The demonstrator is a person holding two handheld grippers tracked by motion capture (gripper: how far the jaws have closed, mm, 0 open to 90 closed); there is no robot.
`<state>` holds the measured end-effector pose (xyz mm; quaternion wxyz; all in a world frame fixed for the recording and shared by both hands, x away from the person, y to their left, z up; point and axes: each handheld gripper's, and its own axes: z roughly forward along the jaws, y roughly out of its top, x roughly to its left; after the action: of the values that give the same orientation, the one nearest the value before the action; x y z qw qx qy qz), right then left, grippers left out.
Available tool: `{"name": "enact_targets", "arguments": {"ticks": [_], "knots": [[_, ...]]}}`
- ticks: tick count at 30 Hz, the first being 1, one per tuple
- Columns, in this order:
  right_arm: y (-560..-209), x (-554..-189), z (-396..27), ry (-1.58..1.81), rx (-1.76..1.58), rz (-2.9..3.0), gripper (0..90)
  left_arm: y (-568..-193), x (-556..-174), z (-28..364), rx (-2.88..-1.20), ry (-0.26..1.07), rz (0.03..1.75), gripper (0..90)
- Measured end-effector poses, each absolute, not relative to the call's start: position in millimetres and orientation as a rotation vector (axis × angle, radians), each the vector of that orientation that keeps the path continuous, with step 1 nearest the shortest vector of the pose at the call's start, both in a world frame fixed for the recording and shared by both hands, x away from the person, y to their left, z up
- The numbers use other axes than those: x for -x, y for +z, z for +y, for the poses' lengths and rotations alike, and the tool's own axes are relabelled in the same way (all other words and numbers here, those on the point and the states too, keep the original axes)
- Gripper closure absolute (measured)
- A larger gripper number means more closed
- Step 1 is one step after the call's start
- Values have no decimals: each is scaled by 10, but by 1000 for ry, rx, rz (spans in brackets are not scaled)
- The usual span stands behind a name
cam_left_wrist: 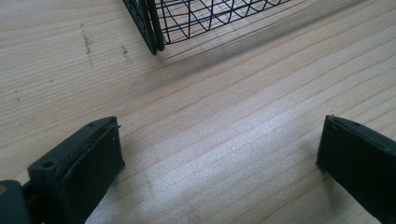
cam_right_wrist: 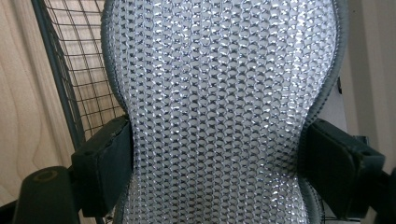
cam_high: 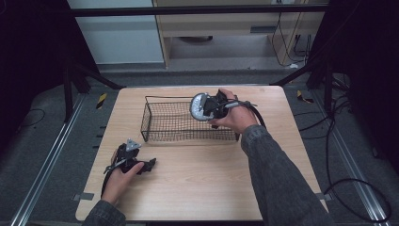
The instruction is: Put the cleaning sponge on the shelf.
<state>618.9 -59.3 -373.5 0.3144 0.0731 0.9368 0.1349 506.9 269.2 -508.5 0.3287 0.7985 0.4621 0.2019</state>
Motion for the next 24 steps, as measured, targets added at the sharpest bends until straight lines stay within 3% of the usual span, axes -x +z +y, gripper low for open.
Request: {"name": "enact_targets", "arguments": {"ticks": [24], "knots": [[-3851,-6239,-550,315,-193,2481,143,-5085,-5070,2691,-2090,528,1209,0]]}}
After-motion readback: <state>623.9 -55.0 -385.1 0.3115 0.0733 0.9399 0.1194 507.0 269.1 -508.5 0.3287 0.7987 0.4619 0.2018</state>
